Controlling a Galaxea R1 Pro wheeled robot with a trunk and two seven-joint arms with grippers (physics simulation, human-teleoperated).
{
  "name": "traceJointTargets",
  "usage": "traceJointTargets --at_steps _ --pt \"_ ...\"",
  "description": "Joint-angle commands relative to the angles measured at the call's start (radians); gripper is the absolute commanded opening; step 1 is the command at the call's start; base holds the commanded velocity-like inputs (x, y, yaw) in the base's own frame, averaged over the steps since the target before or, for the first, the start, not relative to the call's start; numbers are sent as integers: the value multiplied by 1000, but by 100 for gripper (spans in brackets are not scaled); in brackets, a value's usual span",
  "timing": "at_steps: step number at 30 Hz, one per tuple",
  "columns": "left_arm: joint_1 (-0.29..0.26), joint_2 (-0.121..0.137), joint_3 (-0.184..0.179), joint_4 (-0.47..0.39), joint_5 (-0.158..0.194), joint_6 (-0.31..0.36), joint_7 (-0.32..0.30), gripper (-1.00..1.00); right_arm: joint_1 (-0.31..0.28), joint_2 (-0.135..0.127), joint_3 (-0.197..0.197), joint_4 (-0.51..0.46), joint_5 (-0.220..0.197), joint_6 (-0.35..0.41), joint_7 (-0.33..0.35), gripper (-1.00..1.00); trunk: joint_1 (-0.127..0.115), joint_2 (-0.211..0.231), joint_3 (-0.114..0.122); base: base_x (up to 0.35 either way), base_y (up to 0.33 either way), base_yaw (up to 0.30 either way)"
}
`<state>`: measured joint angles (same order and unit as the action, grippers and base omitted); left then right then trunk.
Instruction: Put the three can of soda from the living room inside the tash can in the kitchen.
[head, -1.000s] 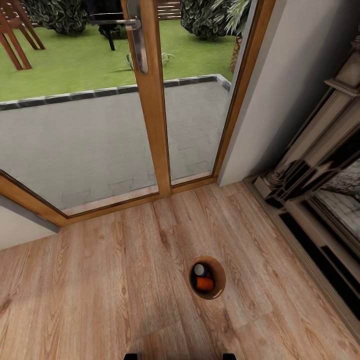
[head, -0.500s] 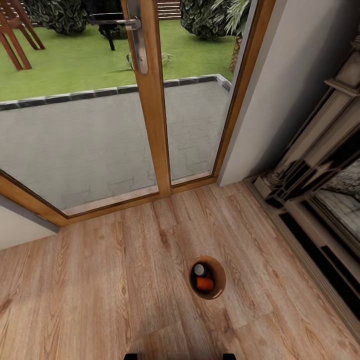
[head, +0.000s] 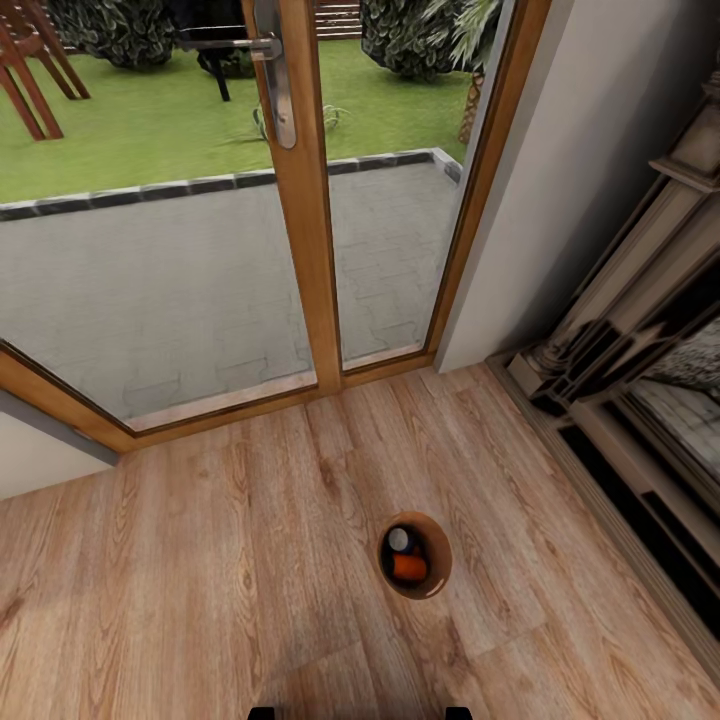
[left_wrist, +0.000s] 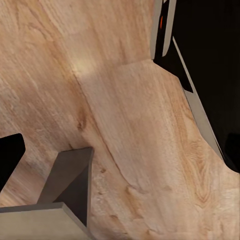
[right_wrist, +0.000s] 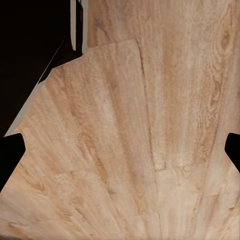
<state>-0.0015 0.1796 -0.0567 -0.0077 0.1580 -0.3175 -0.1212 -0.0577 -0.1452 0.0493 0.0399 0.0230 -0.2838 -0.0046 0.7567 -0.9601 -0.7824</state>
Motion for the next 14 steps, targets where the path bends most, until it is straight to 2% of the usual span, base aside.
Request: traceJointTargets --at_steps 1,14 --pt "0 0 0 0 0 0 0 100 0 0 0 0 0 0 0 100 0 0 0 0 0 0" --pt "0 0 0 0 0 0 0 100 1 0 0 0 0 0 0 100 0 0 0 0 0 0"
